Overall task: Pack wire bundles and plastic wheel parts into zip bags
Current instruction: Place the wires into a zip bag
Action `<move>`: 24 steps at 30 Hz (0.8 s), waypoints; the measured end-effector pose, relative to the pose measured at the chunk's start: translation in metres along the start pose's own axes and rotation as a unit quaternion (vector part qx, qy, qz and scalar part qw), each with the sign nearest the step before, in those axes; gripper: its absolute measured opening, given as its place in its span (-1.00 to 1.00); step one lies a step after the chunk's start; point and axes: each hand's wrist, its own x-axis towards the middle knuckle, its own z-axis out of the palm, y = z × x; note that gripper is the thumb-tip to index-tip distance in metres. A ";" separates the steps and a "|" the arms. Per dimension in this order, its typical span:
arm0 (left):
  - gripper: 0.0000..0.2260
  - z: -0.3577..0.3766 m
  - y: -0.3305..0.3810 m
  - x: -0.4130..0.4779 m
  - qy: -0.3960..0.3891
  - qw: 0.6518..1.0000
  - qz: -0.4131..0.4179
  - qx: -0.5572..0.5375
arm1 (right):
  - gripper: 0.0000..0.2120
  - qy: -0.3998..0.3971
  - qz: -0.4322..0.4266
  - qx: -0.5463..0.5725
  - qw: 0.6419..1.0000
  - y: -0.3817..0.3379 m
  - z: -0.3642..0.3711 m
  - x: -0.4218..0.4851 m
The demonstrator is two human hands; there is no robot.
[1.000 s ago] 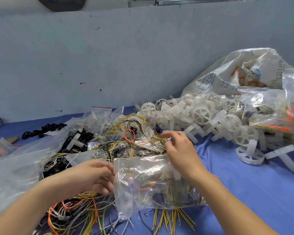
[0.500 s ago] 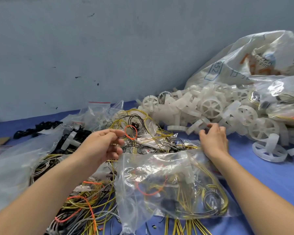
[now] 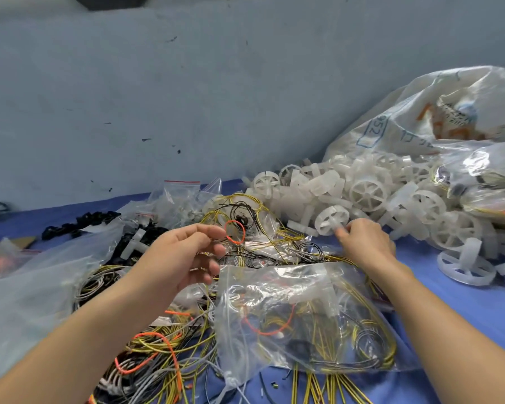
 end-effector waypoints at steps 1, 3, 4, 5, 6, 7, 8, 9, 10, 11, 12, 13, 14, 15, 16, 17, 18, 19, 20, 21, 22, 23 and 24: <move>-0.76 -0.005 0.002 -0.007 0.004 1.000 0.003 -0.004 | -0.66 0.003 -0.008 0.013 1.000 -0.006 -0.009 -0.002; -0.76 -0.011 0.003 -0.022 0.003 1.000 0.006 -0.011 | -0.64 -0.009 -0.027 0.060 0.998 -0.021 -0.030 -0.009; -0.76 -0.013 0.003 -0.029 0.000 1.000 0.006 -0.015 | -0.64 -0.018 -0.036 0.098 0.994 -0.030 -0.039 -0.013; -0.77 -0.014 0.003 -0.036 -0.002 1.000 0.006 -0.021 | -0.65 -0.025 -0.045 0.148 0.988 -0.042 -0.049 -0.020; -0.78 -0.015 0.002 -0.043 -0.002 1.000 0.005 -0.031 | -0.67 -0.037 -0.050 0.216 0.974 -0.055 -0.057 -0.029; -0.80 -0.016 0.001 -0.049 -0.004 0.999 0.003 -0.043 | -0.70 -0.064 -0.052 0.300 0.950 -0.071 -0.065 -0.042; -0.82 -0.016 0.001 -0.055 -0.008 0.998 0.004 -0.056 | -0.74 -0.109 -0.053 0.393 0.912 -0.087 -0.071 -0.058; -0.84 -0.016 0.000 -0.061 -0.010 0.997 0.010 -0.070 | -0.78 -0.162 -0.059 0.473 0.864 -0.103 -0.072 -0.077; -0.85 -0.017 -0.002 -0.065 -0.012 0.996 0.020 -0.081 | -0.81 -0.211 -0.071 0.524 0.822 -0.118 -0.070 -0.096; -0.82 -0.018 -0.003 -0.070 -0.014 0.995 0.034 -0.088 | -0.81 -0.249 -0.086 0.547 0.794 -0.130 -0.065 -0.115; -0.76 -0.019 -0.004 -0.076 -0.016 0.995 0.047 -0.091 | -0.81 -0.275 -0.100 0.558 0.777 -0.141 -0.061 -0.132; -0.67 -0.021 -0.005 -0.081 -0.016 0.994 0.059 -0.092 | -0.81 -0.290 -0.112 0.567 0.763 -0.149 -0.056 -0.147; -0.60 -0.022 -0.006 -0.086 -0.012 0.993 0.068 -0.095 | -0.81 -0.296 -0.116 0.579 0.751 -0.154 -0.052 -0.160; -0.56 -0.023 -0.007 -0.089 -0.003 0.992 0.074 -0.103 | -0.80 -0.298 -0.112 0.592 0.740 -0.158 -0.049 -0.169; -0.55 -0.024 -0.009 -0.093 0.006 0.990 0.076 -0.116 | -0.78 -0.299 -0.103 0.602 0.733 -0.160 -0.046 -0.176; -0.56 -0.025 -0.010 -0.096 0.013 0.988 0.072 -0.134 | -0.77 -0.301 -0.096 0.604 0.732 -0.162 -0.045 -0.182; -0.58 -0.025 -0.012 -0.098 0.014 0.985 0.063 -0.158 | -0.77 -0.306 -0.094 0.601 0.732 -0.162 -0.042 -0.187; -0.59 -0.026 -0.013 -0.100 0.009 0.982 0.050 -0.184 | -0.81 -0.313 -0.094 0.600 0.730 -0.162 -0.040 -0.192; -0.60 -0.026 -0.015 -0.101 -0.001 0.978 0.036 -0.205 | -0.88 -0.316 -0.097 0.600 0.728 -0.162 -0.038 -0.198; -0.60 -0.026 -0.017 -0.102 -0.013 0.975 0.026 -0.219 | -0.97 -0.314 -0.100 0.598 0.731 -0.163 -0.037 -0.203; -0.61 -0.027 -0.019 -0.103 -0.023 0.973 0.018 -0.229 | -0.96 -0.306 -0.108 0.588 0.741 -0.163 -0.036 -0.206; -0.61 -0.028 -0.022 -0.103 -0.030 0.970 0.011 -0.240 | -0.93 -0.300 -0.121 0.571 0.754 -0.162 -0.035 -0.207; -0.62 -0.029 -0.024 -0.103 -0.035 0.967 0.006 -0.252 | -0.92 -0.297 -0.144 0.550 0.767 -0.160 -0.037 -0.206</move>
